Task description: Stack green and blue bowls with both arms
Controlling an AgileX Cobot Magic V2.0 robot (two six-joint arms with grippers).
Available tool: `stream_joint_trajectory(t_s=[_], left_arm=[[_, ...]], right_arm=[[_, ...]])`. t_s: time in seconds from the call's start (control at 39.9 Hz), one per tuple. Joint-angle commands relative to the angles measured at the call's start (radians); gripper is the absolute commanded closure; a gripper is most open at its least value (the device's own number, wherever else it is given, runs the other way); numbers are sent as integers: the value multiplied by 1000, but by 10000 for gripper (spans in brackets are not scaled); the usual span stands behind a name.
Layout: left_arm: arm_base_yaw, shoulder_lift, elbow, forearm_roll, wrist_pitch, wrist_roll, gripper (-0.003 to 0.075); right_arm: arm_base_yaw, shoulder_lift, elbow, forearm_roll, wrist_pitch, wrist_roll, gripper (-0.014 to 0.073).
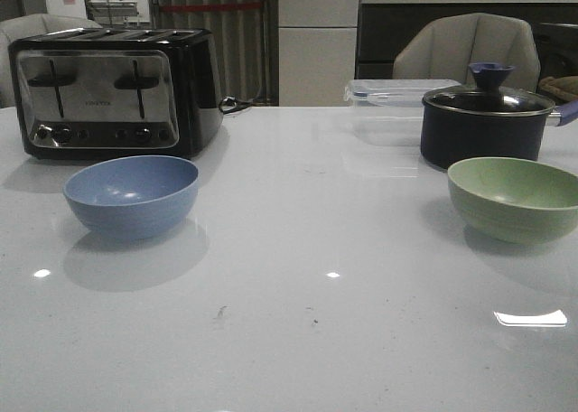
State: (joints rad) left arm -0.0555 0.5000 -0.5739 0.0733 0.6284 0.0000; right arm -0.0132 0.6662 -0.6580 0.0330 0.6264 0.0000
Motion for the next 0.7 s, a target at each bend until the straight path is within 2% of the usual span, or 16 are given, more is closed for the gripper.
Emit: stream_joint_trajectory(t_s=[0.0, 0.08, 0.13, 0.23, 0.28, 0.33, 0.35, 0.53, 0.68], left_arm=[[-4, 27, -35, -7, -84, 0, 627], [-4, 35, -35, -7, -87, 0, 605], [-4, 37, -35, -7, -86, 0, 556], [-4, 37, -35, -7, -86, 0, 378], [-4, 37, -35, -7, -89, 0, 241], [-4, 37, -35, -7, -87, 0, 172], [-4, 37, -35, -7, -87, 0, 167], [-4, 37, -35, -7, -87, 0, 173], [-4, 37, -35, -7, -87, 0, 173]], right_arm=[[-2, 53, -30, -10, -47, 0, 512], [-2, 96, -30, -10, -44, 0, 403], [-2, 120, -30, -10, -45, 0, 297], [-2, 187, -33, -10, -58, 0, 106], [-2, 238, -35, -10, -76, 0, 48], [-12, 297, -44, -10, -96, 0, 49], [-21, 331, -56, -5, -97, 0, 55], [-109, 574, -212, 41, -81, 0, 56], [-121, 767, -362, 73, -28, 0, 56]])
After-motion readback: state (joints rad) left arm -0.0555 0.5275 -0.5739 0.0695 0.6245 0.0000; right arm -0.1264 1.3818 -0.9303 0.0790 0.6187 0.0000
